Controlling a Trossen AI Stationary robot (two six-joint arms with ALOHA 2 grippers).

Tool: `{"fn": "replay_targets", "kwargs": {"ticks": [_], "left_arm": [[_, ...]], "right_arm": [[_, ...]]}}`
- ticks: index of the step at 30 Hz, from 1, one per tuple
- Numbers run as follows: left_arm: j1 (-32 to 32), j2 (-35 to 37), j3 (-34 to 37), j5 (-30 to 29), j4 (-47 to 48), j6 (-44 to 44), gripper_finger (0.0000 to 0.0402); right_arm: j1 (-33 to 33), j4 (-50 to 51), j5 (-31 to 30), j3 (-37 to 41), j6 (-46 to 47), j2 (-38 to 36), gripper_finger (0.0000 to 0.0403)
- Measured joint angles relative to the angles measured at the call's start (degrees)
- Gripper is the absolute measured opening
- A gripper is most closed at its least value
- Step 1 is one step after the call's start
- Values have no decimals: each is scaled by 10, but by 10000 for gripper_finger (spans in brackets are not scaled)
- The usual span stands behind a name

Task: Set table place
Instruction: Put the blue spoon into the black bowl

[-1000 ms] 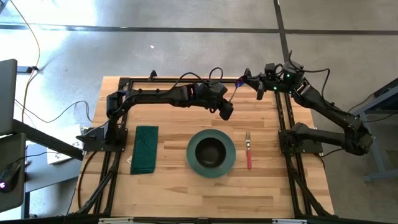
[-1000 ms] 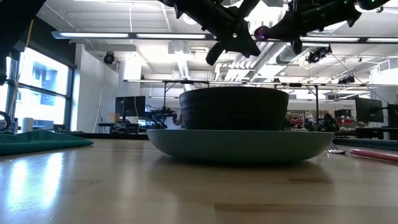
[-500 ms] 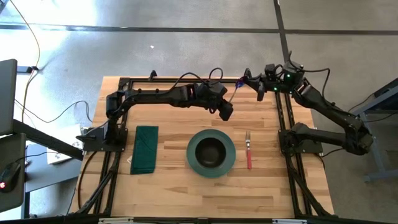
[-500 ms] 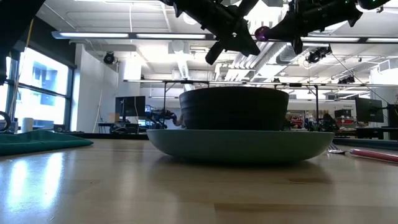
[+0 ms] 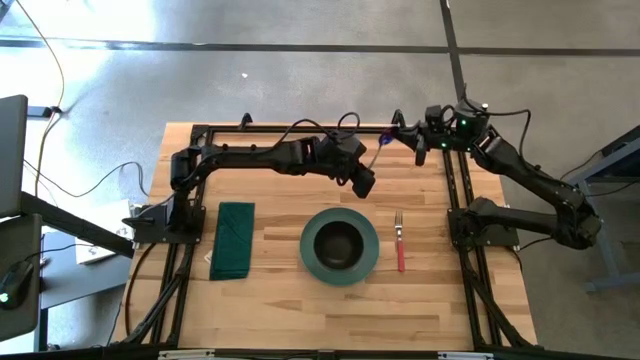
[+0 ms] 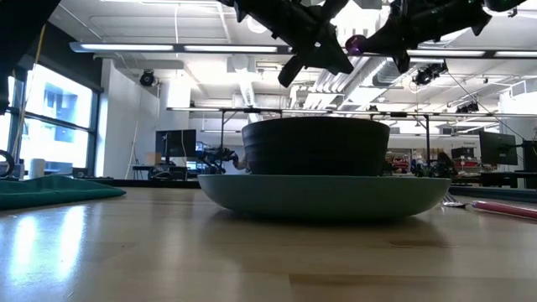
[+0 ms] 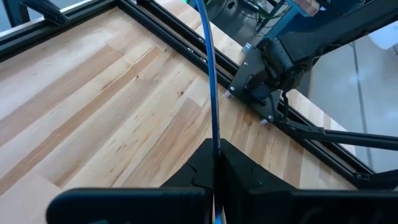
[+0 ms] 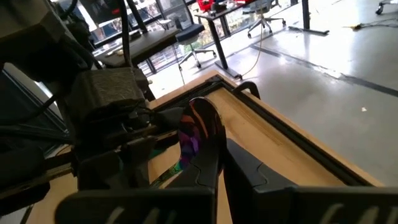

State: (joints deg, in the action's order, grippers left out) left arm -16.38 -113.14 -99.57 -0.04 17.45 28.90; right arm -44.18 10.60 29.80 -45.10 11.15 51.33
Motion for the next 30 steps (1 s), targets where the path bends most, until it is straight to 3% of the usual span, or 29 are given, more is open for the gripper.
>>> {"fn": "replay_targets", "kwargs": {"ticks": [30], "left_arm": [[4,1,-1,-14,18,-4,0]], "right_arm": [[1,6,8,2,-7,1,0]]}}
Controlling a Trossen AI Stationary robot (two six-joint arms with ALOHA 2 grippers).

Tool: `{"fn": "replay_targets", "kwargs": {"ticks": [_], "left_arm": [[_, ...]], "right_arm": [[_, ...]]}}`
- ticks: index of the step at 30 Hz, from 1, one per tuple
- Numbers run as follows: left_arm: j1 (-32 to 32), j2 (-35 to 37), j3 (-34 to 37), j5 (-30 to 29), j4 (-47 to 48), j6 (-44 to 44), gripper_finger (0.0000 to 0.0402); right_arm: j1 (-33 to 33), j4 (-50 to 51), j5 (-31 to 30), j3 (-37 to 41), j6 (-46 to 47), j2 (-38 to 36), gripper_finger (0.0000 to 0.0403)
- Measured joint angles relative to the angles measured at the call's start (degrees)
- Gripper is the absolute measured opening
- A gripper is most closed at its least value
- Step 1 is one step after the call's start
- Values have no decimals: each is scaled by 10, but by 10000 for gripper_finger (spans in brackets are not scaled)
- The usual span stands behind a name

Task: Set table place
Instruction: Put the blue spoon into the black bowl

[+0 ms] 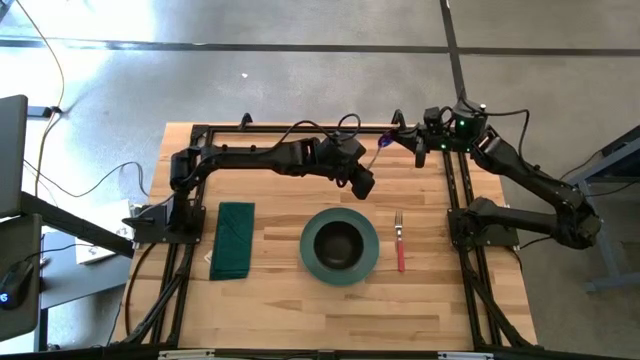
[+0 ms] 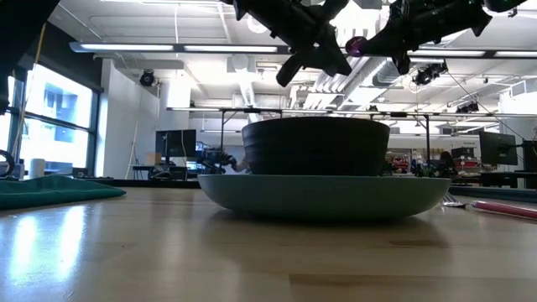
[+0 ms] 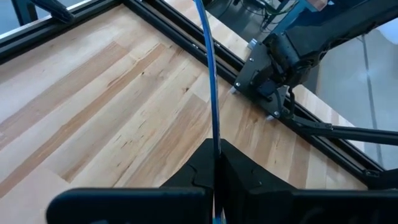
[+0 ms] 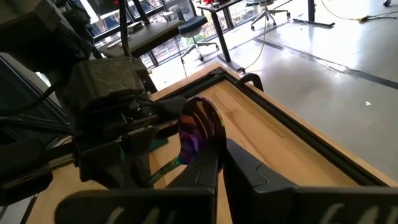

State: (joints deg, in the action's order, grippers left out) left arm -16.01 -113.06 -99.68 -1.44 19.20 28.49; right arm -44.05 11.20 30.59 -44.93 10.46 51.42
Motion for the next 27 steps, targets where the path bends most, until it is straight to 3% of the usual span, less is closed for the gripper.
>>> {"fn": "replay_targets", "kwargs": {"ticks": [19,27], "left_arm": [[3,1,-1,-7,2,-9,0],[2,3,-7,-8,-2,-16,0]], "right_arm": [[0,-13,0,0,11,0,3],[1,1,3,2,11,1,72]]}}
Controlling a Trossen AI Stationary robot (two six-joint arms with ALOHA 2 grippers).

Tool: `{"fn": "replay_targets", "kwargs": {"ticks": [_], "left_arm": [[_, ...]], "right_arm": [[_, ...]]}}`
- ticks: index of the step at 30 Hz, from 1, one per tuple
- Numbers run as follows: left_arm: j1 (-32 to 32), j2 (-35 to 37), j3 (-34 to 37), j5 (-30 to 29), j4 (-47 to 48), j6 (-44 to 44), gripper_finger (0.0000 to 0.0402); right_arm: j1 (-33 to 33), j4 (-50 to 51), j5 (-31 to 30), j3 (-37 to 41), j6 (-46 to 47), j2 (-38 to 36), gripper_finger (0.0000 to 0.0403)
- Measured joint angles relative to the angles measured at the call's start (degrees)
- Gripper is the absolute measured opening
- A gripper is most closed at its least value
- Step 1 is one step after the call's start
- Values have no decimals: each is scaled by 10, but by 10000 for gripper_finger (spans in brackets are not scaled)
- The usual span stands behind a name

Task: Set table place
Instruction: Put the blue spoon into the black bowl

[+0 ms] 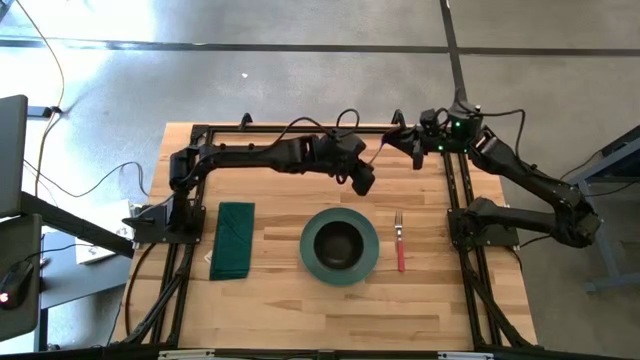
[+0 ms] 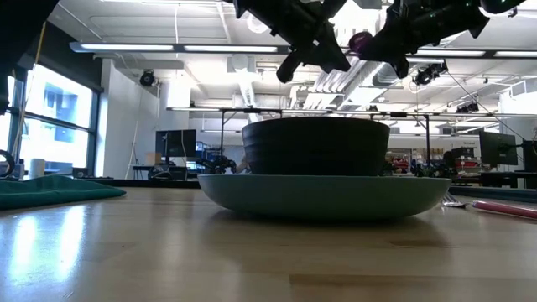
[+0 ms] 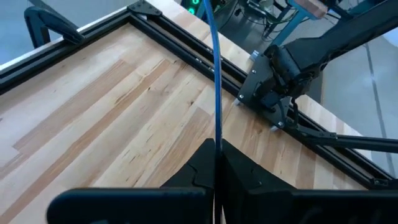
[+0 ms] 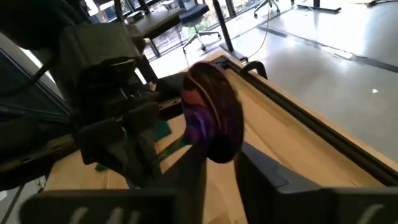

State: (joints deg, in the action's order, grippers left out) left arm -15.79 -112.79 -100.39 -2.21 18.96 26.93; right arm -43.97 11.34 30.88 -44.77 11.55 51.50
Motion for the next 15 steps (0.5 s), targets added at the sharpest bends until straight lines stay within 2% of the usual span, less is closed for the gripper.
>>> {"fn": "replay_targets", "kwargs": {"ticks": [4,9,15], "left_arm": [[0,0,-18,-3,6,-13,0],[0,0,-44,-29,48,-28,0],[0,0,-55,-49,105,-29,0]], "right_arm": [[0,-10,0,0,0,-1,106],[-3,-9,-5,-14,-15,-11,123],[-3,129,-13,-113,-83,-16,124]]}}
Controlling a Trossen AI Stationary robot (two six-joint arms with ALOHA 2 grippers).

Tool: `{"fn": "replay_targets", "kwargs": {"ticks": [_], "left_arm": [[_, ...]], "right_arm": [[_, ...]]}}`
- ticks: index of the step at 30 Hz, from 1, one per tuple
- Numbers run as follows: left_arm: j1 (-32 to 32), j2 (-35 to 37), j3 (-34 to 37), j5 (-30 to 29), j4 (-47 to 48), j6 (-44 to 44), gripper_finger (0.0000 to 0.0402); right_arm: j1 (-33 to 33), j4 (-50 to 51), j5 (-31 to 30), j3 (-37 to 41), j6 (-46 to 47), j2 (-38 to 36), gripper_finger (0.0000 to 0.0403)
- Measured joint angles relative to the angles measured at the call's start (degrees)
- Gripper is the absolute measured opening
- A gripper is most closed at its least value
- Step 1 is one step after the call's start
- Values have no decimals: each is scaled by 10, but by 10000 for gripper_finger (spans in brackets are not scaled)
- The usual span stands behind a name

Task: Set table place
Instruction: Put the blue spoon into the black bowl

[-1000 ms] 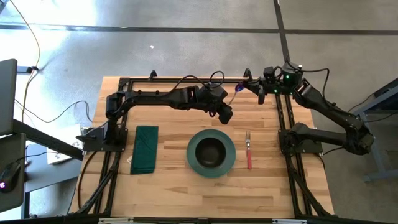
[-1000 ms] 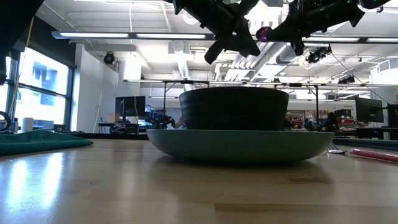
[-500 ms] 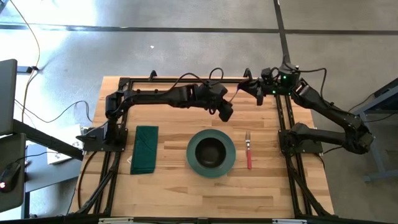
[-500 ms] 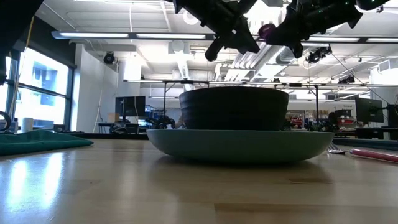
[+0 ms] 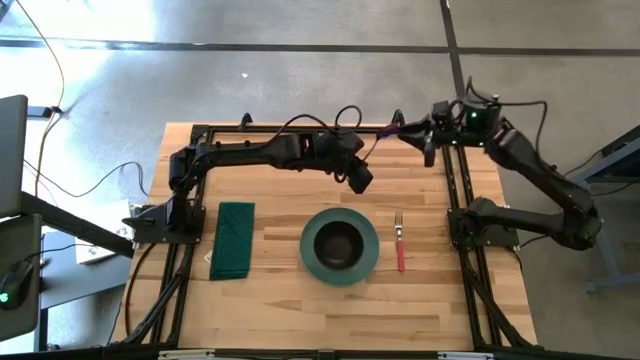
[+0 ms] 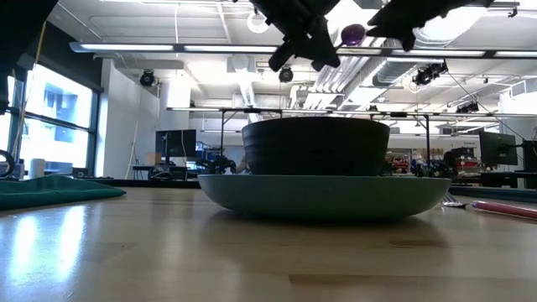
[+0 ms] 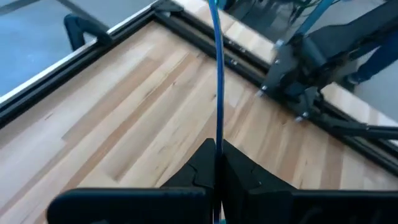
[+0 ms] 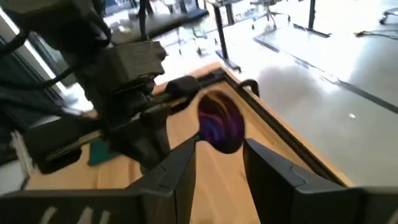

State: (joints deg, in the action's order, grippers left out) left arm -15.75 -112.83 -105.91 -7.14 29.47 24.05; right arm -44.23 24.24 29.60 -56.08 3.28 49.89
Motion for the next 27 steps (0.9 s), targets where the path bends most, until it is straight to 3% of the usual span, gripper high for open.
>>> {"fn": "replay_targets", "kwargs": {"ticks": [3,11,19,27], "left_arm": [[0,0,0,30,38,10,0],[5,36,0,202,229,17,0],[5,97,-1,281,337,23,0],[66,97,25,306,446,-18,0]], "right_arm": [[0,88,-44,-55,-40,0,124],[0,213,-154,-143,-94,-1,124],[0,229,-177,-126,-58,1,124],[23,257,-241,-120,25,0,124]]}}
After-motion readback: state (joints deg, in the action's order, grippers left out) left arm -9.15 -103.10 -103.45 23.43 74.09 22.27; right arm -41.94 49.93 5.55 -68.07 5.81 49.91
